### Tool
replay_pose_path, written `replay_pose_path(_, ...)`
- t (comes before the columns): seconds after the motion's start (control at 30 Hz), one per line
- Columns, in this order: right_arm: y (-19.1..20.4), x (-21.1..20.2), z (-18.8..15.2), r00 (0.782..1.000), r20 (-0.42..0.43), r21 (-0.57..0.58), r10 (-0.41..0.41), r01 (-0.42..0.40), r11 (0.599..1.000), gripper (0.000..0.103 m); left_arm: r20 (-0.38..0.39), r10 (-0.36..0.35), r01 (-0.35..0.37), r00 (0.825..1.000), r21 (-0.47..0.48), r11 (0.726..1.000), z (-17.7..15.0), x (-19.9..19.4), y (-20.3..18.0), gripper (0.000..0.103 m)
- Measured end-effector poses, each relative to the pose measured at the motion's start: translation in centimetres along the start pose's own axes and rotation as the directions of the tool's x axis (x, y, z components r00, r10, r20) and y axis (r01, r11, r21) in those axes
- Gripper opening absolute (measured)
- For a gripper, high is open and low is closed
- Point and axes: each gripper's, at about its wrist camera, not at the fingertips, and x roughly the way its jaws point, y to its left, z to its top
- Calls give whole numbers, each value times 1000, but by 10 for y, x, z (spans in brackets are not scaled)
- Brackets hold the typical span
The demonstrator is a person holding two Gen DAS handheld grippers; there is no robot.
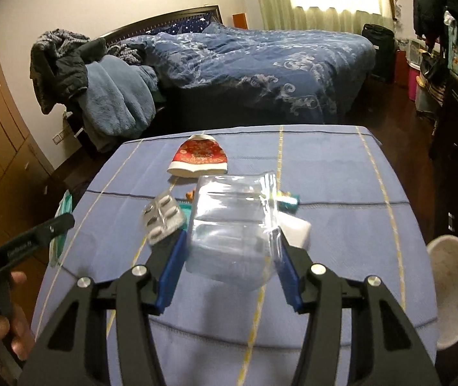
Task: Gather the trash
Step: 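Grasp the green wipes pack with the left tool while the right tool grasps the clear plastic bag, then carry both items over the white wastebasket and open both tools to drop them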
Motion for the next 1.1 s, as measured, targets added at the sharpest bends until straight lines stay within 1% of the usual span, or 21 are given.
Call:
replay_pose_path(0.13, -9, -21, -15, 1000, 0, 16, 2, -2, 1000, 54, 15, -25, 25, 1000, 33, 999, -4, -16, -18, 44)
replay_pose_path(0.37, -34, -55, -41, 1000, -4, 58, -20, 20, 998, 54, 20, -86, 83, 996, 111, 990, -12, -36, -63, 44)
replay_pose_path(0.6, -65, -84, -58, 997, 15, 102, -74, 72, 992, 54, -2, -151, 148, 989, 204, 968, -24, -40, -120, 44)
replay_pose_path(0.8, -103, -108, -72, 991, 29, 165, -128, 121, 979, 54, -40, -221, 223, 975, 289, 931, -38, -38, -176, 44)
replay_pose_path(0.9, -123, -117, -77, 987, 35, 200, -155, 145, 969, 54, -62, -258, 264, 964, 343, 902, -45, -36, -209, 44)
replay_pose_path(1.0, -145, -126, -81, 981, 42, 235, -189, 174, 956, 54, -94, -296, 308, 951, 404, 861, -55, -32, -248, 44)
replay_pose_path(1.1, -169, -137, -86, 972, 50, 273, -230, 208, 939, 54, -116, -318, 335, 941, 453, 826, -64, -29, -279, 44)
